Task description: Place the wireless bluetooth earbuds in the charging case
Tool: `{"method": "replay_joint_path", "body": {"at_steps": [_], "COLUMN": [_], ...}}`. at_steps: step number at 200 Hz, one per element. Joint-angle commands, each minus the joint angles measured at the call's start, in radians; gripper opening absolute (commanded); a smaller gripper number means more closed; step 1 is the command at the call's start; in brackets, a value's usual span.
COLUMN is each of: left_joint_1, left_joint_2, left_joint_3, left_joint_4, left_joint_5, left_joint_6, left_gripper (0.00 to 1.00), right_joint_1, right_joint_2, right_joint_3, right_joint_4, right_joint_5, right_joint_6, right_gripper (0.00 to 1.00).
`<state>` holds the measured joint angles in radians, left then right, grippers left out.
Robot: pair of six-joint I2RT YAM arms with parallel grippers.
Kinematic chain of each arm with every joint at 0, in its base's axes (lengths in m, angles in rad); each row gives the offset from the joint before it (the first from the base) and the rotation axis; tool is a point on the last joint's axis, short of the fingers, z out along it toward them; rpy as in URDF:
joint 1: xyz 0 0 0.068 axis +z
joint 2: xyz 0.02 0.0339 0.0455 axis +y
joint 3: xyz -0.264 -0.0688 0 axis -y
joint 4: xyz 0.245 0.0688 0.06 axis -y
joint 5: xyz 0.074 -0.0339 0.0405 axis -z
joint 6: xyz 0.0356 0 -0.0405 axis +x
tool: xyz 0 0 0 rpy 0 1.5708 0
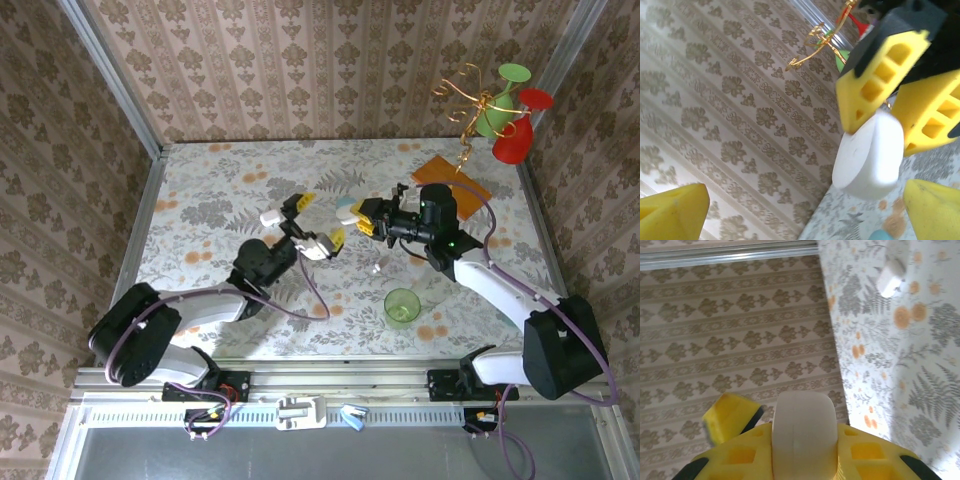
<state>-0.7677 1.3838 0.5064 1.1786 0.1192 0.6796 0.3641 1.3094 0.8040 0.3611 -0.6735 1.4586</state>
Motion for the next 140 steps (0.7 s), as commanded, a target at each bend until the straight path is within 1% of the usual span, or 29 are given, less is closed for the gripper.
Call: {"method": "replay_joint_path", "body": {"at_steps": [1, 22, 41, 63, 80, 88, 92, 116, 140], "left_joint_1": [0.073, 0.141, 0.168, 0.184, 0.189, 0.190, 0.190, 0.191, 0.191], "left_joint_2": [-0.024, -0.024, -0.012, 0.033, 0.057, 0.064, 0.067, 0.079, 0.081], "left_joint_3": [-0.001, -0.005, 0.002, 0.023, 0.050, 0.062, 0.067, 0.091, 0.109], "left_joint_4": [-0.032, 0.002, 0.034, 0.082, 0.102, 0.101, 0.101, 0.102, 0.103], "left_joint_5": [0.142, 0.268, 0.354, 0.461, 0.514, 0.517, 0.548, 0.578, 0.596], "left_joint_6": [-0.372, -0.621, -0.744, -0.829, -0.897, -0.914, -0.923, -0.955, -0.991], "left_gripper": [1.00, 1.00, 0.99, 0.98, 0.95, 0.94, 0.93, 0.89, 0.83], "right_joint_1": [-0.004, -0.003, -0.002, -0.002, 0.009, 0.017, 0.020, 0.052, 0.065], "right_joint_2": [-0.019, -0.010, -0.003, 0.015, 0.031, 0.036, 0.036, 0.042, 0.057], "right_joint_3": [-0.022, -0.034, -0.027, -0.020, -0.013, -0.005, -0.002, 0.019, 0.023], "right_joint_4": [0.168, 0.274, 0.304, 0.338, 0.374, 0.375, 0.370, 0.331, 0.348], "right_joint_5": [-0.058, -0.063, -0.062, -0.068, -0.075, -0.078, -0.077, -0.060, -0.060], "right_joint_6": [0.054, 0.092, 0.088, 0.093, 0.105, 0.098, 0.090, 0.039, 0.044], "right_gripper": [0.12, 0.12, 0.12, 0.11, 0.11, 0.12, 0.12, 0.11, 0.11]}}
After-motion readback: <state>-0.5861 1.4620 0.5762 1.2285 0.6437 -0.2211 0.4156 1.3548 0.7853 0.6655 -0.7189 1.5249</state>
